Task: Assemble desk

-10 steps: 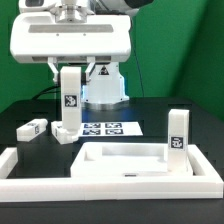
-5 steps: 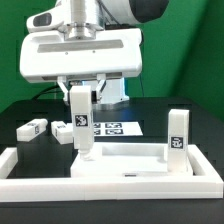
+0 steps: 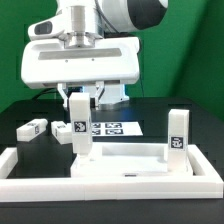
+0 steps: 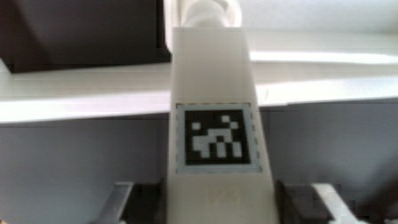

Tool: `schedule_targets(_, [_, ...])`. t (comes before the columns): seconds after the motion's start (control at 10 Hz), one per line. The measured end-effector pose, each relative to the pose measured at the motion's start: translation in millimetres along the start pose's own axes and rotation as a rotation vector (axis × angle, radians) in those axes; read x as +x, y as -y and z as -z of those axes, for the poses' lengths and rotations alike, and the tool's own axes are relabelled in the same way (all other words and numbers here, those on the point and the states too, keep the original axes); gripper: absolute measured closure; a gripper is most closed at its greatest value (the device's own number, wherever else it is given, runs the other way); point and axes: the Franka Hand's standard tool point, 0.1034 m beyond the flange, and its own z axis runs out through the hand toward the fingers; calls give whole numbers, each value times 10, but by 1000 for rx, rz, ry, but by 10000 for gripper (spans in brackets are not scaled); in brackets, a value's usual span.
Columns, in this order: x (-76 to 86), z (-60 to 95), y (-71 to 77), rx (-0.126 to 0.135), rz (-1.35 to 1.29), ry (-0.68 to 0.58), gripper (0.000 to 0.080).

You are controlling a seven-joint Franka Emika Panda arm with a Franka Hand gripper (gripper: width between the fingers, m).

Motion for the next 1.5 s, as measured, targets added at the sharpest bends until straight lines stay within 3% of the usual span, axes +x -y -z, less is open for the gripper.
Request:
schedule_targets(0.6, [29,-54,56,-2,-33,-10,509])
schedule_targets(1.4, [-54,-144,70,-14,-43,-10,509])
schedule_targets(1.5, [-56,-145,68,-14,-43,-10,410])
